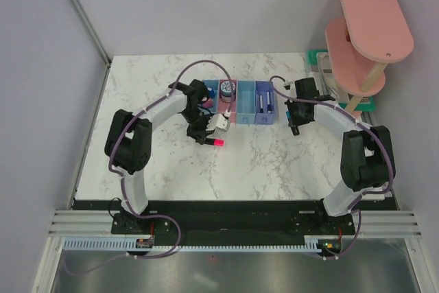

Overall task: Sort the stationery into containers
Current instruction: Pick up the pen from the center of the board, then place the pen in the storage box.

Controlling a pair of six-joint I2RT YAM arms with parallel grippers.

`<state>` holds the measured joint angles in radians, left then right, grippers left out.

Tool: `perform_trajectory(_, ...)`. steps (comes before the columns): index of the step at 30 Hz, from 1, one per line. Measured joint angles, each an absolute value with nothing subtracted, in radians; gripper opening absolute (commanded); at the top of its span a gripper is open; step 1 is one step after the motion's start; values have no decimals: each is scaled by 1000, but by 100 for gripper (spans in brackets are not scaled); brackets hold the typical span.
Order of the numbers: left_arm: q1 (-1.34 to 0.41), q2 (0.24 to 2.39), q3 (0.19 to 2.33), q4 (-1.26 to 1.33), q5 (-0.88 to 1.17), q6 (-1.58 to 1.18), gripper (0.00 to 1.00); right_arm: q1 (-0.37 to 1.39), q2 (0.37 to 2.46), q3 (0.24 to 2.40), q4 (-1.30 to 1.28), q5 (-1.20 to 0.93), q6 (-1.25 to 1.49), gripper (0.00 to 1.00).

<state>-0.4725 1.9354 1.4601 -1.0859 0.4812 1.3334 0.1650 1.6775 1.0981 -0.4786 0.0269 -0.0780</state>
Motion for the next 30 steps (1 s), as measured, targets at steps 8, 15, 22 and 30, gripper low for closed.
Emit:
perform_trajectory(8, -472, 1942, 1759, -1122, 641, 999, 2, 165, 1564, 1197, -501, 2, -72, 0)
perform_trajectory(15, -472, 2056, 2010, -1055, 738, 621, 2, 165, 1552, 1268, -485, -80, -35, 0)
perform_trajectory(22, -471, 2198, 2084, -908, 766, 260, 2, 165, 1589, 1343, -377, -187, 58, 0)
perform_trajectory(30, -466, 2302, 2140, -764, 734, -4, 2, 167, 1740, 1398, -239, -329, 164, 0)
